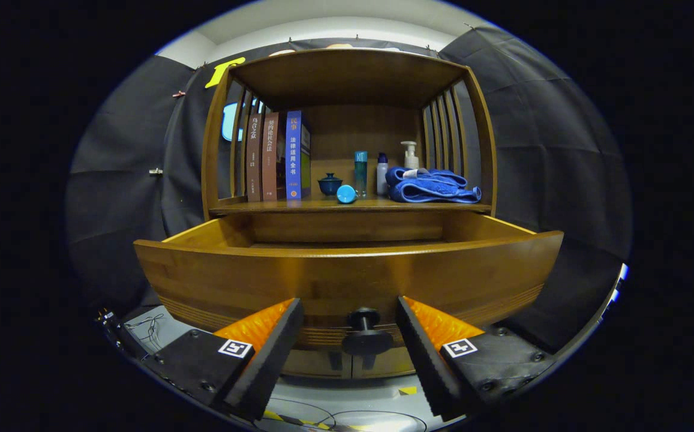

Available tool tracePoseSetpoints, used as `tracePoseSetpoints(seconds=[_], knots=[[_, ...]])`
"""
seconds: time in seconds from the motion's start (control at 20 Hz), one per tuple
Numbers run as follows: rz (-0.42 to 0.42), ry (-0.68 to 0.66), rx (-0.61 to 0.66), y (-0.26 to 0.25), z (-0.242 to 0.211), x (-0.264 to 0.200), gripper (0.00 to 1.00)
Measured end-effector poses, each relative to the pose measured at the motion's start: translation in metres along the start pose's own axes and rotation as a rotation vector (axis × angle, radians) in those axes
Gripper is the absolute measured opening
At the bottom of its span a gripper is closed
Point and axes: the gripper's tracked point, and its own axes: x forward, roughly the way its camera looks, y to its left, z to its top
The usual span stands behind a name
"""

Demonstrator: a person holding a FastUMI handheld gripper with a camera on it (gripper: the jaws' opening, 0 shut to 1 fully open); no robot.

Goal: Pull open the drawer, take out the items inside it, and place them on the countertop above the cabinet.

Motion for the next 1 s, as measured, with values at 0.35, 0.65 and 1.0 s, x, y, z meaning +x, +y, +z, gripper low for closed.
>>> tracePoseSetpoints(seconds=[0.35,0.65,1.0], knots=[[0.005,0.006,-0.007,-0.001,0.007,0.017,0.99],[-0.006,0.029,-0.010,0.001,0.016,0.065,0.99],[0.004,0.030,-0.020,0.000,0.022,0.109,1.00]])
